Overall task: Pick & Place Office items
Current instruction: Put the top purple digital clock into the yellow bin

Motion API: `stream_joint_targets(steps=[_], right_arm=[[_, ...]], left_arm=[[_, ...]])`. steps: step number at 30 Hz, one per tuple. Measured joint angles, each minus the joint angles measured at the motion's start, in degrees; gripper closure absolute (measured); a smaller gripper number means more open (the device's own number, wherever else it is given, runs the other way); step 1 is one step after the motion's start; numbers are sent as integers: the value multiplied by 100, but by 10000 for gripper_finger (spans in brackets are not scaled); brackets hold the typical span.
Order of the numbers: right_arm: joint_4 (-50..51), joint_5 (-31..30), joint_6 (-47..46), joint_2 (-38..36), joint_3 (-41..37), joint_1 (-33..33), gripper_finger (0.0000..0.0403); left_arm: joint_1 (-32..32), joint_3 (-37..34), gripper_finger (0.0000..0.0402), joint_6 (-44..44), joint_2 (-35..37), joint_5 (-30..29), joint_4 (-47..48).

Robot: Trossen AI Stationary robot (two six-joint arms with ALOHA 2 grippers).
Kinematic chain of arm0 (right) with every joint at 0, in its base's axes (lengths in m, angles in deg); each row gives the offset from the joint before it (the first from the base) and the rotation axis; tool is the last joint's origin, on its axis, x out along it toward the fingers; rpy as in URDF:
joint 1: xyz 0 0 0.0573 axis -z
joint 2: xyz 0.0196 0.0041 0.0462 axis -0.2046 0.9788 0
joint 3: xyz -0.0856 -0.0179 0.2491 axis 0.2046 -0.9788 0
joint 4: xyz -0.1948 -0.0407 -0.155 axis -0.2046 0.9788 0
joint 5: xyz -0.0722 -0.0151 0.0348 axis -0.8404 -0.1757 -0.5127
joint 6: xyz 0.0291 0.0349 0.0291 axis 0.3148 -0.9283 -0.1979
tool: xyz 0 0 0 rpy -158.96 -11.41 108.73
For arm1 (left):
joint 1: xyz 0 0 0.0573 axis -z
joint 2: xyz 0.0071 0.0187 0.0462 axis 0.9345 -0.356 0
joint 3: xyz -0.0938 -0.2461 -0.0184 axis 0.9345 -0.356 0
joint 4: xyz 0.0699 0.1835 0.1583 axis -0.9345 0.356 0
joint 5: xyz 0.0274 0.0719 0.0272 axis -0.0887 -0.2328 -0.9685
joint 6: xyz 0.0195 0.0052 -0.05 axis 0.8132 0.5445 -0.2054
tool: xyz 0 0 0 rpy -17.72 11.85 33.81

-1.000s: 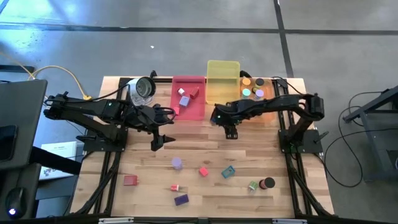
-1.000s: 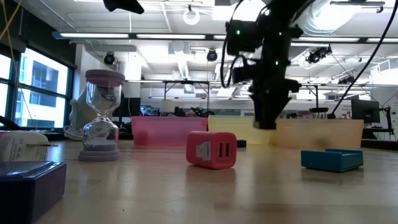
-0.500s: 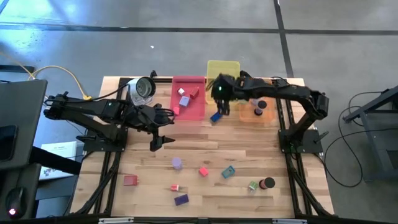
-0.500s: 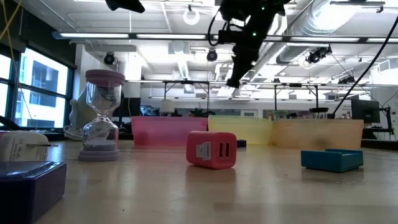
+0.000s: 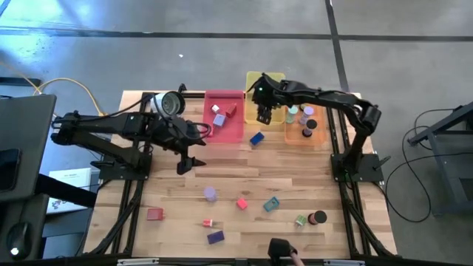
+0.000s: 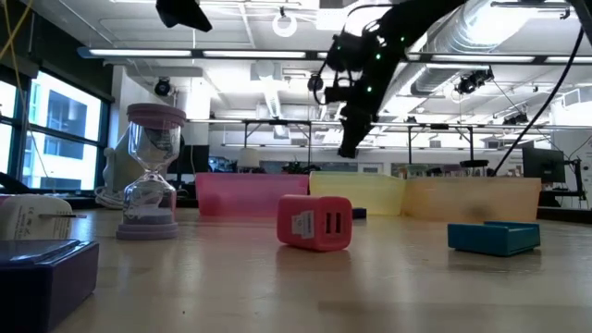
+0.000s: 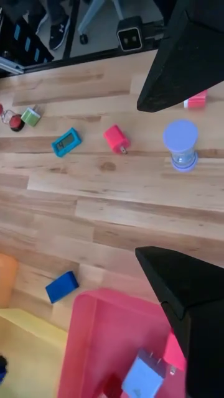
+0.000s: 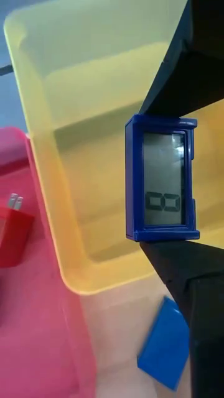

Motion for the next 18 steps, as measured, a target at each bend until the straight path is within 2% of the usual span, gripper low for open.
stream_joint_targets(steps=[10, 18], right_arm=[[-112, 293, -88, 599, 0, 71, 124], [-18, 628, -193, 921, 0, 69, 122]], left_arm=[[-474, 0, 39, 328, 1, 290, -7], [-520, 0, 39, 333, 2, 297, -4]])
